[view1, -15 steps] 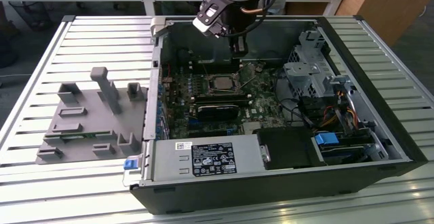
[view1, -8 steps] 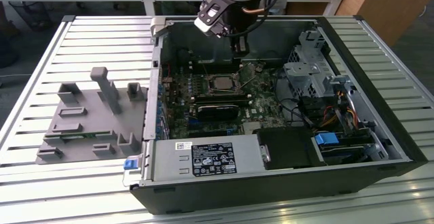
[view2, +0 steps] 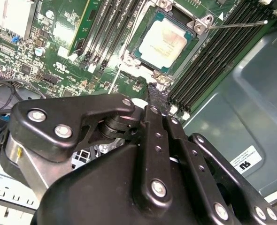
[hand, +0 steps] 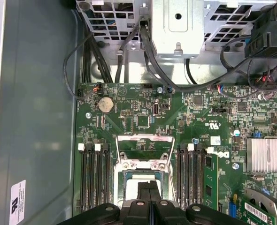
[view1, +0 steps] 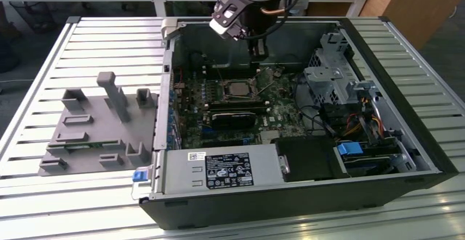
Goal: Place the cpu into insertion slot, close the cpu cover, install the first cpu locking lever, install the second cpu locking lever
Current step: 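Close the cpu cover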
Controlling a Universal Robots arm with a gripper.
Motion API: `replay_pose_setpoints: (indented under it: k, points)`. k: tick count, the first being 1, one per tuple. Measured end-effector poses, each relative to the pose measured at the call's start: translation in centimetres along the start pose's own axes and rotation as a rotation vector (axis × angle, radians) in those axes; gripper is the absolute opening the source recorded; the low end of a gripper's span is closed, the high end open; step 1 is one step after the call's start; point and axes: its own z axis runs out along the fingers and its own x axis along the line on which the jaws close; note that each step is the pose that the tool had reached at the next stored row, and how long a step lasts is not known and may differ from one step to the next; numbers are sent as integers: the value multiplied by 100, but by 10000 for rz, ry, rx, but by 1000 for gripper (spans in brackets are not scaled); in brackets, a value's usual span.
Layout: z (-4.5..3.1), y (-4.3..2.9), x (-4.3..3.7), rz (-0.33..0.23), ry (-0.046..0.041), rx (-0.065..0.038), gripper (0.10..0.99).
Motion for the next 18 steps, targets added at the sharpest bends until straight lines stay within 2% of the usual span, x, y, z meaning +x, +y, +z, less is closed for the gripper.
replay_pose_setpoints:
  k: [18]
  points:
    - [6, 82, 0, 0, 0, 2, 106]
